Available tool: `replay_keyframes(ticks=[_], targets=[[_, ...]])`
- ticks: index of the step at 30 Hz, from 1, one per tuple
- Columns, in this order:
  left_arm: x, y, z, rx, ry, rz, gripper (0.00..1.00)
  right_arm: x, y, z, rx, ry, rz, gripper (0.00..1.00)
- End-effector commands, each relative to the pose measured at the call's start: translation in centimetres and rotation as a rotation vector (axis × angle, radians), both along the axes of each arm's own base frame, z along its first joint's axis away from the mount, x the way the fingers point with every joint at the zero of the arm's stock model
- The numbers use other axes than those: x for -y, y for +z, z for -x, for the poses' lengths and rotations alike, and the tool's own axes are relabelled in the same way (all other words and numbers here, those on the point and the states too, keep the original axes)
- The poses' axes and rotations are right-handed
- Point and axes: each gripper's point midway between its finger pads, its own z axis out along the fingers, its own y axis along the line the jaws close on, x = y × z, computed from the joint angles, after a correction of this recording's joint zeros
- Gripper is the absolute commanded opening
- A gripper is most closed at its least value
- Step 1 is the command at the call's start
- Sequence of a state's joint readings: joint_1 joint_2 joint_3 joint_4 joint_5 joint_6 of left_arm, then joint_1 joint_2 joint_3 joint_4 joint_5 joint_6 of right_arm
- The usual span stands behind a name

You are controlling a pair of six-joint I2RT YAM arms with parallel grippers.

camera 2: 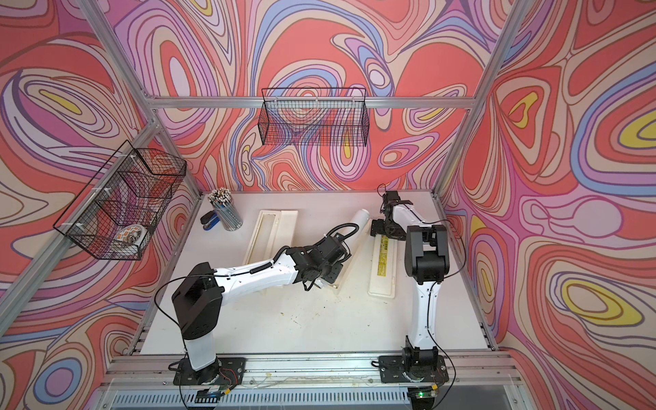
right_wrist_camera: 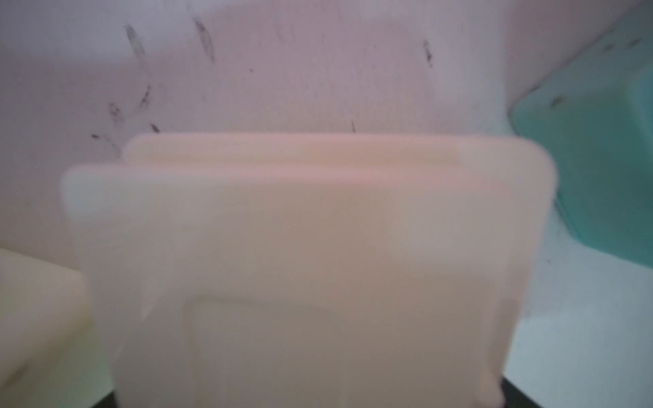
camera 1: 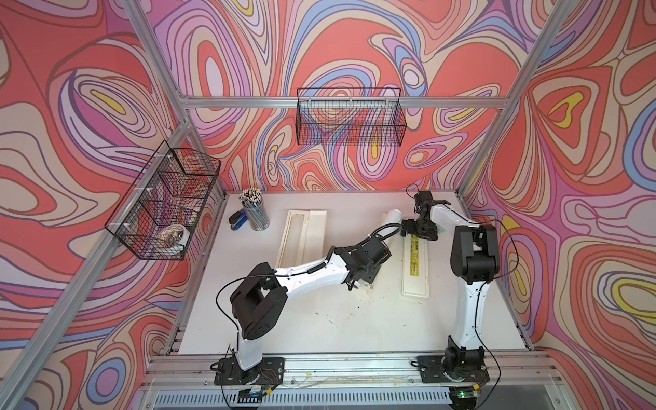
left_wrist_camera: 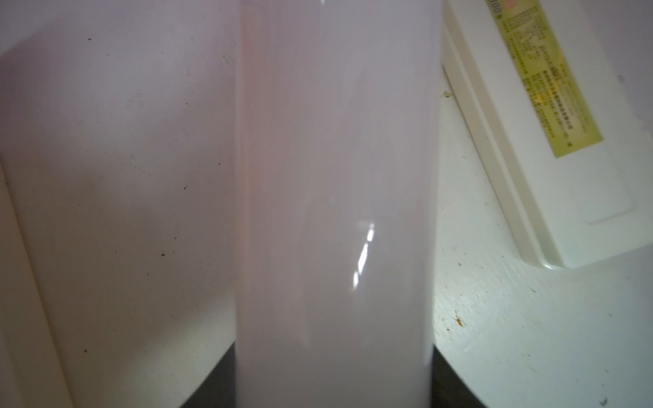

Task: Put plastic wrap rolls into dispensers
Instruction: Place the plastic wrap into the plastic wrap cutting box.

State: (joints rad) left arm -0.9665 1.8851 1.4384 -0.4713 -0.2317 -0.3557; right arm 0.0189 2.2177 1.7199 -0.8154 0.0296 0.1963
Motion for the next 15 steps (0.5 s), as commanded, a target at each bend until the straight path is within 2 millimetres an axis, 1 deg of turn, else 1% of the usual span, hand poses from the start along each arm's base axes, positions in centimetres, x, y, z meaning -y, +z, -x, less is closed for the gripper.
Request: replay_keyframes(ticks=[1,5,10,15], targets=[[3.6,6.0,-3.0,0.123,0.032,0.194,0.00,-1.3,-1.7,2.0,-0.075,-0.002,-0.076,0.98],[4.7,5.3,-3.2,0.077,0.056,0.211,0.00,-1.3,-2.3,2.1,-0.090,-0.004,-0.077,0.98],[5.0,5.2,-3.7,0.069,0.103,0.227,0.00,-1.3,-3.1,2.1,-0.101,-0.005,-0.080,0.98],[5.1,3.6,-4.0,0.050,0.124,0.202,0.00,-1.1,-3.1,1.9,-0.096,-0.010,-0.084,0.98]])
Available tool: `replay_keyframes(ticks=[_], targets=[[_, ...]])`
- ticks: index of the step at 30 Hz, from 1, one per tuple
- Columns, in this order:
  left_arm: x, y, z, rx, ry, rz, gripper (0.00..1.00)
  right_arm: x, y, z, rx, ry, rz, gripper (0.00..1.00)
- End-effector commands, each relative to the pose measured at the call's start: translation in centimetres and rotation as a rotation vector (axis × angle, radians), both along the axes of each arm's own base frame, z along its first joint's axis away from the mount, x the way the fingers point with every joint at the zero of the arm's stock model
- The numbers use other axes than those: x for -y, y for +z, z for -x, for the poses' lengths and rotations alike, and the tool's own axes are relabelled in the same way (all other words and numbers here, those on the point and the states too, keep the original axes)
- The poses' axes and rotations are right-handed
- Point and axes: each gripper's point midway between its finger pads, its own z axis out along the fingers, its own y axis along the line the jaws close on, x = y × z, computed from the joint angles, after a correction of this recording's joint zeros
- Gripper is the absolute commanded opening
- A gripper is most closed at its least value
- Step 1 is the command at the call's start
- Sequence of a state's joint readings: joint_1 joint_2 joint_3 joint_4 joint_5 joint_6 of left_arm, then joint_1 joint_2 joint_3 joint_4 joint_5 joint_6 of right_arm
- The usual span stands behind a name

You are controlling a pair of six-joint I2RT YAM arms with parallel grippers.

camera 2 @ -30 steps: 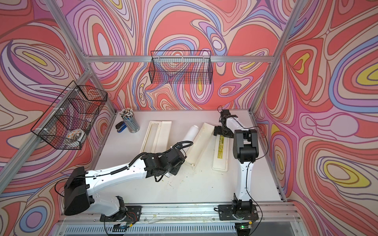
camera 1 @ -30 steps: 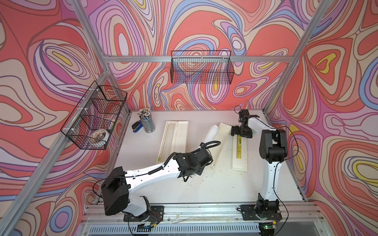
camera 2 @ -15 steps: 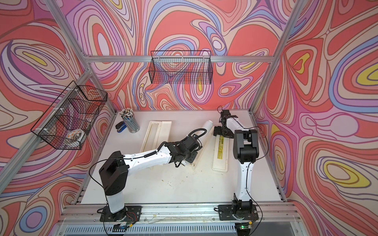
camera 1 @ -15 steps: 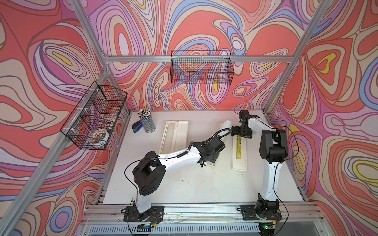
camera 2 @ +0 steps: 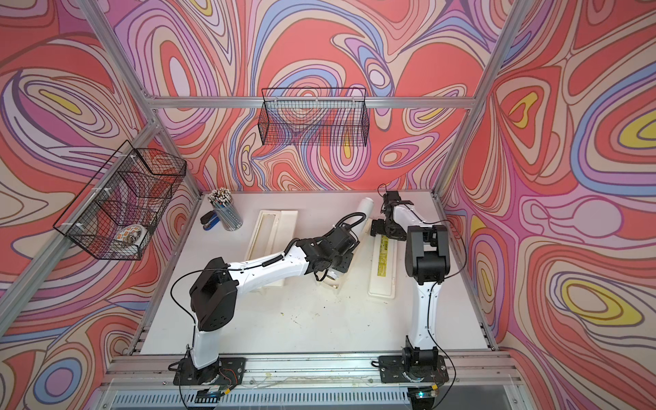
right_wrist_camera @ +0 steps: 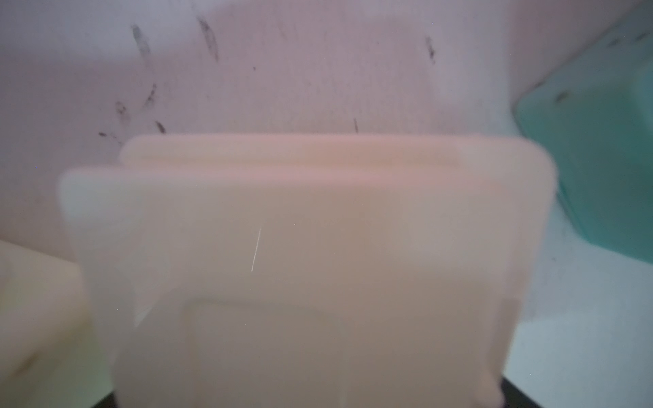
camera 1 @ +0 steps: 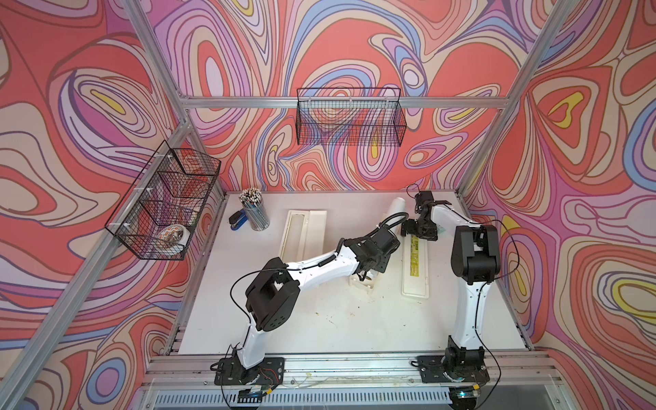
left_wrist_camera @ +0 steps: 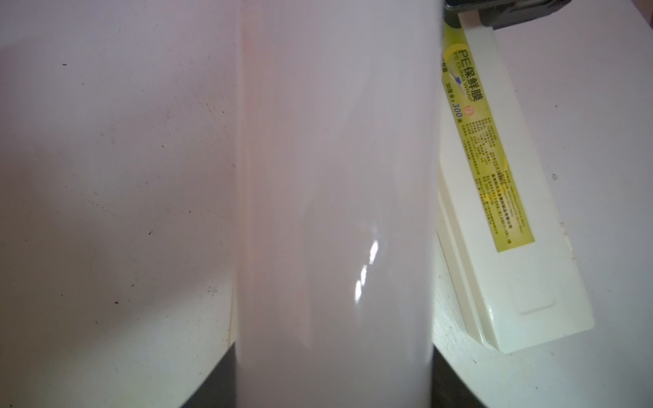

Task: Put plastic wrap rolls into dispensers
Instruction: Place the plastic wrap into the plastic wrap cutting box.

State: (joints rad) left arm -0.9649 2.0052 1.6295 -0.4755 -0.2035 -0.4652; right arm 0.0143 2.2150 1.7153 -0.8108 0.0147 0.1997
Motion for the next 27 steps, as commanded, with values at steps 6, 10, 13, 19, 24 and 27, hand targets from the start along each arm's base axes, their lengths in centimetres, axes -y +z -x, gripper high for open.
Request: replay_keyframes(ticks=[6,10,13,19,24,27], targets=[[0.7,-0.3,-1.8,0.032,0.088,0.044,0.00,-1.0,-2.9,1.8,-0.095,-0.006,-0.074,0.98],[0.4,-1.5,-1.3,0.011,0.086,0.026,0.00,-0.8,-2.8,1.7,-0.095,-0.009,-0.066,0.98],[0.4,-2.2,-1.0,-0.012,0.069,0.009,0.00,-0.7,-2.9,1.7,-0.097,-0.015,-0.060,0.98],[-0.2,-2.3,-0.1,-0.040,0.039,-0.014,0.01,0.0,-3.0,1.4,-0.094,-0.045,-0.045,0.98],[-0.6,-0.2,0.1,0.001,0.024,0.010,0.01,0.1,-2.8,1.3,-0.080,-0.048,-0.046,0.98],[-0.7,-0.3,0.2,0.001,0.014,0.001,0.01,0.2,-3.0,1.4,-0.089,-0.051,-0.046,0.98]])
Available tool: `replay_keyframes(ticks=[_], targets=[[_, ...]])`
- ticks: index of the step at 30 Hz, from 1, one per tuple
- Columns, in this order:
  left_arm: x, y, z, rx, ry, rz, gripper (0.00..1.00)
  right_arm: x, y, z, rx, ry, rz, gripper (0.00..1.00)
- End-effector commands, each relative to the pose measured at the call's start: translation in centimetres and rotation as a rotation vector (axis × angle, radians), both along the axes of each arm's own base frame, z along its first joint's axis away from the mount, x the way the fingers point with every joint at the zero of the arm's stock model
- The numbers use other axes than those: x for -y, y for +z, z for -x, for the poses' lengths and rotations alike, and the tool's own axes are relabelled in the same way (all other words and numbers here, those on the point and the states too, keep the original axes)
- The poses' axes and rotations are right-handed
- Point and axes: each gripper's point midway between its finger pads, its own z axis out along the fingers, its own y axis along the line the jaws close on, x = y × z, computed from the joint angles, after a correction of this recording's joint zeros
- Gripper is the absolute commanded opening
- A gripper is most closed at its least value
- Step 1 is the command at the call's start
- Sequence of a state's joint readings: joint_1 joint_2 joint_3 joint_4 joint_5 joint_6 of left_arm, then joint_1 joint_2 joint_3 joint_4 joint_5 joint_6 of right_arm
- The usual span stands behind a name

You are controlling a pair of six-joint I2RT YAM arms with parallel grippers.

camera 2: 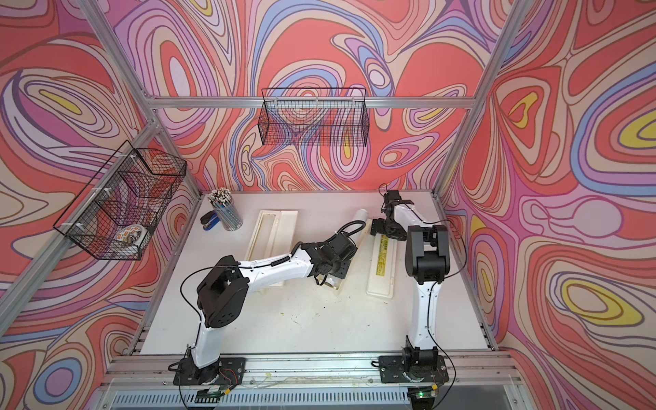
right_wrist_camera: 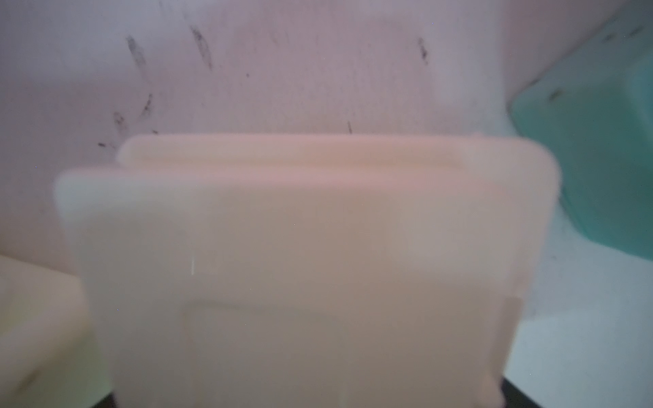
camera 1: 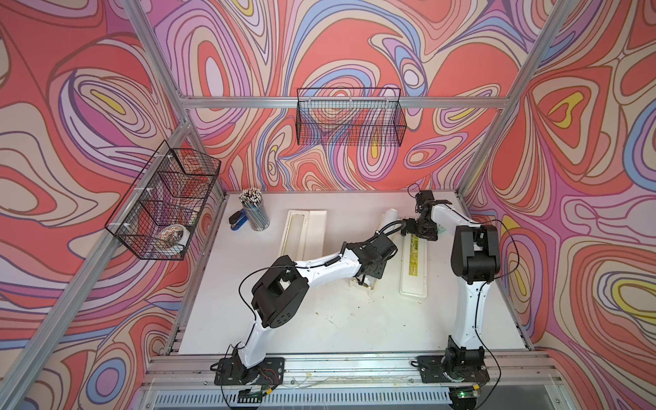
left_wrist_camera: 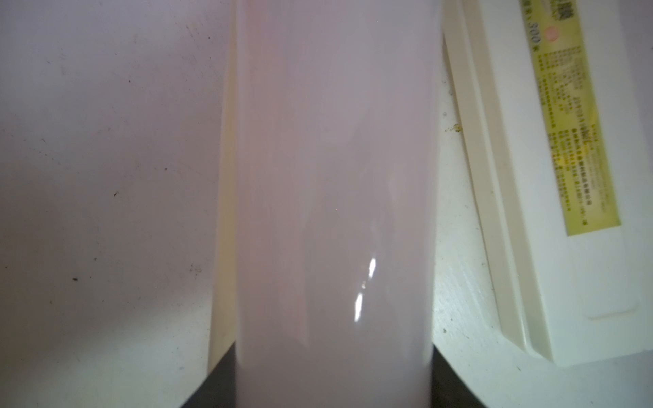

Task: Put plastic wrap rolls into dispensers
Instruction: Place the plastic wrap into the plastic wrap cutting box.

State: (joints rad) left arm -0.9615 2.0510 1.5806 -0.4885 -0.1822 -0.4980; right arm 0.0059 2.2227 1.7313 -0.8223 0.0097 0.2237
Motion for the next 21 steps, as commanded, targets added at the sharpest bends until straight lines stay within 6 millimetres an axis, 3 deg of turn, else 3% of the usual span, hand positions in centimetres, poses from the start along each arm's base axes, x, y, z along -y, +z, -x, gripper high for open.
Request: replay_keyframes(ticks=[1,8,16,21], targets=[[0.4,3.9,-0.7,0.084,-0.011,0.062,0.01,-0.2,-3.1,1.6,-0.085,-0.021,-0.036,0.98],[0.6,1.6,-0.2,0.027,-0.024,0.037,0.07,-0.2,-3.2,1.6,-0.087,-0.026,-0.039,0.98],[-0.5,1.8,0.2,0.016,-0.012,-0.006,0.51,-0.1,-3.1,1.6,-0.082,-0.027,-0.032,0.98],[-0.1,3.2,-0.2,0.044,-0.015,0.016,0.68,0.1,-3.4,1.6,-0.090,-0.034,-0.019,0.98]])
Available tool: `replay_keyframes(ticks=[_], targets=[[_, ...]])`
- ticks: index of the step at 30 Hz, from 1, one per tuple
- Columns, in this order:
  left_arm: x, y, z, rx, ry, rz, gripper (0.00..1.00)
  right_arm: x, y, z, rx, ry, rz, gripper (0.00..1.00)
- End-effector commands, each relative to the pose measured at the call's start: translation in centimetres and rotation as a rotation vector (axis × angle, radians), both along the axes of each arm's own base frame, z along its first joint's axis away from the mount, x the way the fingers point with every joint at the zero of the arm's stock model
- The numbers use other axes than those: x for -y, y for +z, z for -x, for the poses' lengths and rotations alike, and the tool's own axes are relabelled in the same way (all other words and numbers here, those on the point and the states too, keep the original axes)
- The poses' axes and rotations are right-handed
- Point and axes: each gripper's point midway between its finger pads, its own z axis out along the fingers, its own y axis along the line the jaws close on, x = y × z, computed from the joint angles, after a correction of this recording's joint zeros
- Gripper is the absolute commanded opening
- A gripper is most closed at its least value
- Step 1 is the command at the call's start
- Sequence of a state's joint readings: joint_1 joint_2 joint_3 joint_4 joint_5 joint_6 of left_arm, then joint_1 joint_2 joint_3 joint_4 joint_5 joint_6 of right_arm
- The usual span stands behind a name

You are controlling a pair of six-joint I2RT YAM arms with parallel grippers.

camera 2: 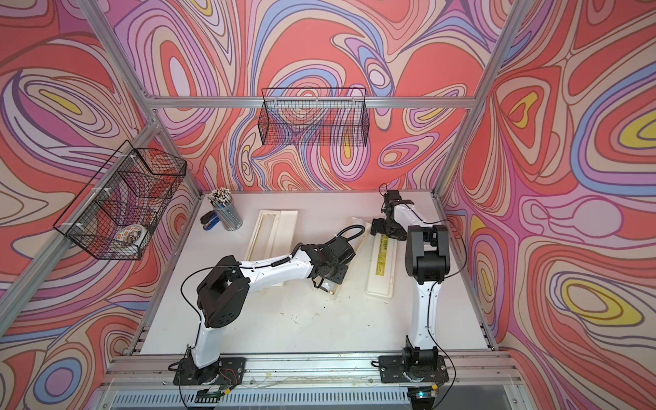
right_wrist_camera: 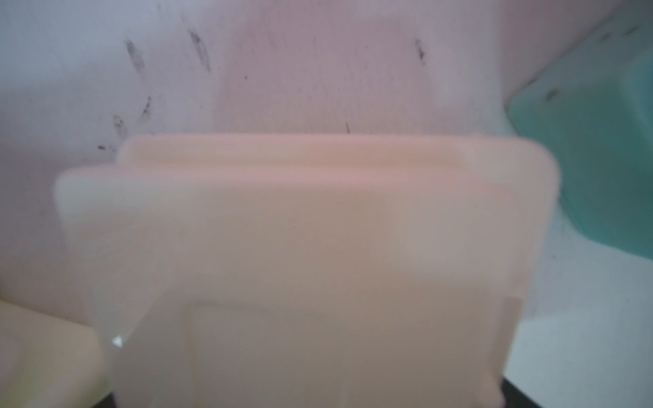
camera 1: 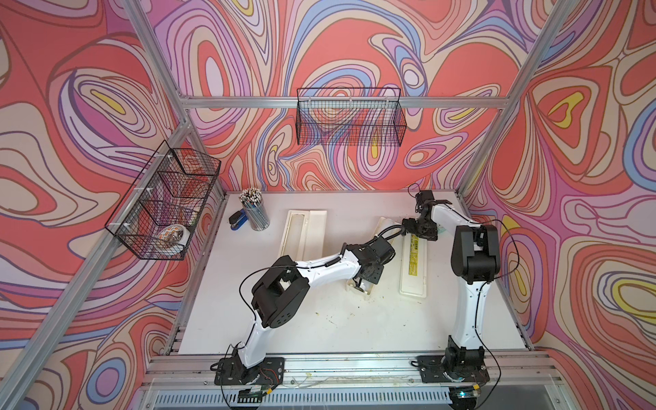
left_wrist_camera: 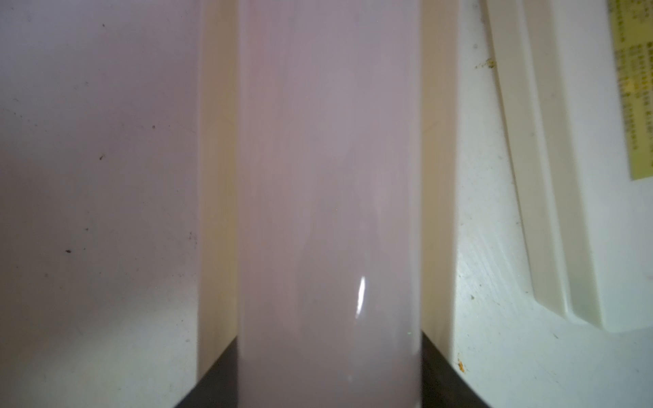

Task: Put plastic wrap rolls into dispensers
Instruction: Place the plastic wrap into the plastic wrap cutting box.

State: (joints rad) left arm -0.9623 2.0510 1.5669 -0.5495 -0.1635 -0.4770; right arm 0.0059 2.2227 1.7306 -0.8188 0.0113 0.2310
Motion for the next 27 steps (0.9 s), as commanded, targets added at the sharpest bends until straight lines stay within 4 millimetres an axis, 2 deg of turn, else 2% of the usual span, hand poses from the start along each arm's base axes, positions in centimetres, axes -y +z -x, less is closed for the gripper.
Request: replay_keyframes(ticks=[1,3,6,10,14,17,20,24,27], targets=[[1.2,4.6,-1.5,0.097,0.011,0.080,0.69,0.1,-3.5,1.6,-0.095,-0.030,-0.020,0.98],[1.2,5.2,-1.6,0.103,0.012,0.090,0.76,-0.2,-3.7,1.6,-0.099,-0.029,-0.035,0.98],[1.2,5.5,-1.5,0.110,0.005,0.094,0.79,-0.1,-3.9,1.5,-0.099,-0.028,-0.034,0.98],[0.3,6.0,-2.1,0.149,0.010,0.053,0.79,-0.2,-3.8,1.5,-0.102,-0.023,-0.034,0.98],[-2.0,6.4,-3.9,0.132,0.081,0.037,0.75,-0.9,-3.2,0.8,-0.060,0.017,-0.072,0.98],[-3.6,5.7,-4.8,0.087,0.126,0.062,0.69,-1.2,-3.0,0.6,-0.052,0.059,-0.078,0.98],[-5.3,4.9,-5.1,0.056,0.171,0.072,0.68,-1.0,-3.3,0.7,-0.061,0.091,-0.061,0.98],[-6.6,3.3,-4.6,0.005,0.202,0.079,0.65,-0.5,-4.6,1.3,-0.120,0.107,-0.025,0.98],[-6.9,1.3,-3.4,-0.056,0.209,0.068,0.60,0.0,-5.0,1.7,-0.146,0.103,0.001,0.98]])
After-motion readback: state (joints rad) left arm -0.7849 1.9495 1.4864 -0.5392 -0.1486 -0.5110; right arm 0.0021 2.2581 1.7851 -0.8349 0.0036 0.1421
